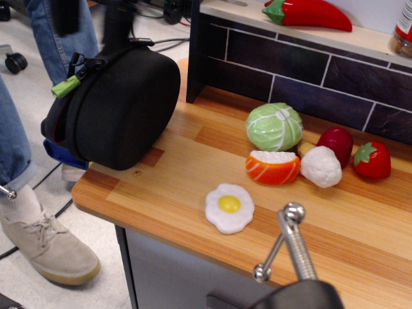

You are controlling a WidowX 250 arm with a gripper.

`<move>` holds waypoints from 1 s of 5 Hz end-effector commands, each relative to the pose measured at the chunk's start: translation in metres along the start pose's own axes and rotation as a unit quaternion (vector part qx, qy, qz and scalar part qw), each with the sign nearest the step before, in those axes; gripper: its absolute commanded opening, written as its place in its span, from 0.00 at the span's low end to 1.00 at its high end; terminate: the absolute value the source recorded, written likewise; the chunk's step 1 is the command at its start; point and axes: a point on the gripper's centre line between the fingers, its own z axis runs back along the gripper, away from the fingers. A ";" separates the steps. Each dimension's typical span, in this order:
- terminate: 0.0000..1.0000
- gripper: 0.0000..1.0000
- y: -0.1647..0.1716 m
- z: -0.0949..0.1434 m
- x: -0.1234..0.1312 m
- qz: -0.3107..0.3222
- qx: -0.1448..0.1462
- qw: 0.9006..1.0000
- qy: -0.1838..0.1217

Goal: Zip zipper bag

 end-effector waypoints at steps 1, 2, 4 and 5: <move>0.00 1.00 0.014 -0.003 0.001 -0.008 0.034 0.999 -0.016; 0.00 1.00 0.012 -0.018 -0.001 -0.021 0.034 0.999 -0.023; 0.00 1.00 0.013 -0.035 -0.001 -0.040 0.046 0.998 -0.015; 0.00 1.00 0.015 -0.044 0.001 -0.046 0.058 0.997 -0.011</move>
